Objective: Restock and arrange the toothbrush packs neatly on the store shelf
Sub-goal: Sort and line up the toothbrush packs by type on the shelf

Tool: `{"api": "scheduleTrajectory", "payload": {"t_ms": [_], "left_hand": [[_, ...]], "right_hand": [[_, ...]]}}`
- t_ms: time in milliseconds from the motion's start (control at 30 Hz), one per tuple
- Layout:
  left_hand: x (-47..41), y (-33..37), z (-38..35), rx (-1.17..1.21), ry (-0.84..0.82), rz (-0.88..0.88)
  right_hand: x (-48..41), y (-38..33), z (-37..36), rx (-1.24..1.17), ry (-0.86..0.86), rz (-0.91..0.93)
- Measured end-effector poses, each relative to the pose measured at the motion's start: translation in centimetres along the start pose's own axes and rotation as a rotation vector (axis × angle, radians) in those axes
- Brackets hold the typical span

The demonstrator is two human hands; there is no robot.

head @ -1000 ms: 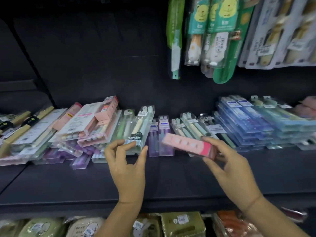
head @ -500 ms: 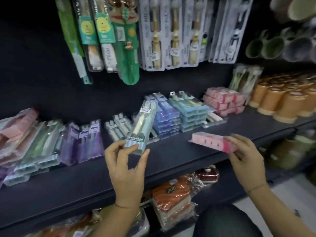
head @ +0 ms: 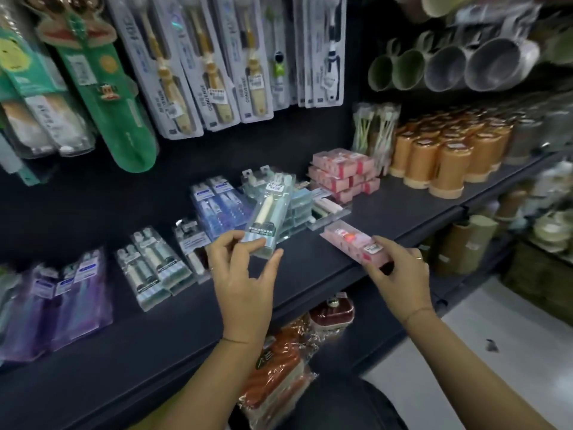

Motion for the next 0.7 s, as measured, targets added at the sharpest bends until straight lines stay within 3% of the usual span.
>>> {"api": "scheduleTrajectory", "payload": {"t_ms": [133,300,500,700], "left_hand": [[-0.9,0.3,-2.3,0.049,-0.007,0.015],[-1.1,0.2,-6.1,0.071,-0.007,0.029],[-1.7,-1.6,-9.1,0.099,0.023,0.134],[-2.6,-3.1,-10.1,0.091,0.077,0.118]], "right_hand": [[-1.3,1.6,3.1,-0.228,0.058,-0.060],[-9.0,1.3,3.7,-0.206,0.157,-0.047],[-20.1,-3.4,-1.9,-0.213,0.063,-0.016],[-26.3,-1.4,-8.5,-0.056,-0.033,-0.145]]}}
Point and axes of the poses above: each hand's wrist, its own x-axis away from the middle knuckle, its own z-axis out of the back of the hand, y = z × x, the point moved 7 cm from there along -x, towards the middle knuckle, and after that the axes turned 3 degrees about -z, right-handed, at the moved point
